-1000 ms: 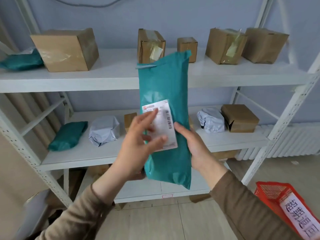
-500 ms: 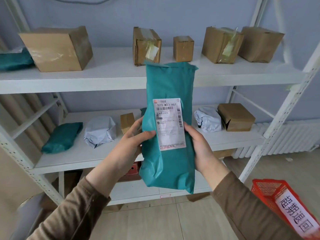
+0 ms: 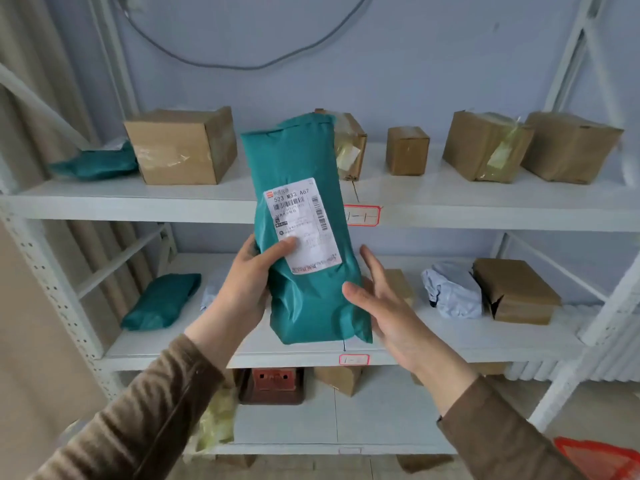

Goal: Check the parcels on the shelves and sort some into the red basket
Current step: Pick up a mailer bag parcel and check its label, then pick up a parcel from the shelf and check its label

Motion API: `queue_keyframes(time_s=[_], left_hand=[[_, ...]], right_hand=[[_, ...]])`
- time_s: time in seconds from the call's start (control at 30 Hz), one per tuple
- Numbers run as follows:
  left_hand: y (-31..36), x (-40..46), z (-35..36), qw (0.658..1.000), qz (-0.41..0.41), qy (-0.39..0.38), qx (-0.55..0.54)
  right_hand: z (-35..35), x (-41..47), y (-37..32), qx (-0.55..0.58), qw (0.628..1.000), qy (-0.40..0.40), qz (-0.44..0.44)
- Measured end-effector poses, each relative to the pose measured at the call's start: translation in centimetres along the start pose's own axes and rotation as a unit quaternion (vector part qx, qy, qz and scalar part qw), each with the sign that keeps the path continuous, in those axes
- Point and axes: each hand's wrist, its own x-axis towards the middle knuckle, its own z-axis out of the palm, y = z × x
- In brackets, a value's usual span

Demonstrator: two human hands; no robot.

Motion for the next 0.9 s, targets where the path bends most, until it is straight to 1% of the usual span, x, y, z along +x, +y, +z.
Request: queue_keyframes(time_s=[0.07, 0.17, 0.23, 0.33, 0.43, 0.57, 0.7, 0.83, 0.9], left_hand=[[2.2, 3.0, -0.6, 1.0, 0.001, 0.007, 0.003], [5.4, 7.6, -1.0, 1.0, -0.005, 0.008, 0.028], [7.5, 10.7, -1.0, 0.999, -0.007, -0.012, 0.051], [10.1, 15.3, -1.3, 0.994, 0.015, -0.053, 0.096], [11.7, 19.1, -2.0, 0.988, 0.019, -0.031, 0.148], [11.0, 23.1, -4.0, 0.977, -0.027, 0.01, 0.21], [9.5, 25.5, -5.5, 0.963, -0.048, 0.031, 0.264], [9.3, 26.7, -5.8, 0.948, -0.03, 0.042, 0.315], [9.8, 25.8, -4.8, 0.94, -0.003, 0.052, 0.336]], right_hand=[[0.9, 1.6, -0.6, -0.036, 0.999, -0.014, -0.008], [2.7, 5.2, -2.7, -0.044, 0.997, 0.015, -0.053], [3.7, 8.3, -4.6, -0.008, 0.996, 0.047, -0.072], [4.6, 13.6, -7.6, 0.07, 0.992, 0.062, -0.079], [5.2, 19.3, -9.6, 0.091, 0.991, 0.074, -0.068], [6.0, 26.3, -10.2, 0.058, 0.995, 0.075, -0.014], [6.9, 30.1, -9.4, 0.046, 0.994, 0.098, 0.029], [7.1, 31.1, -8.7, 0.011, 0.994, 0.105, 0.021], [6.5, 30.5, -8.7, -0.061, 0.99, 0.127, -0.01]])
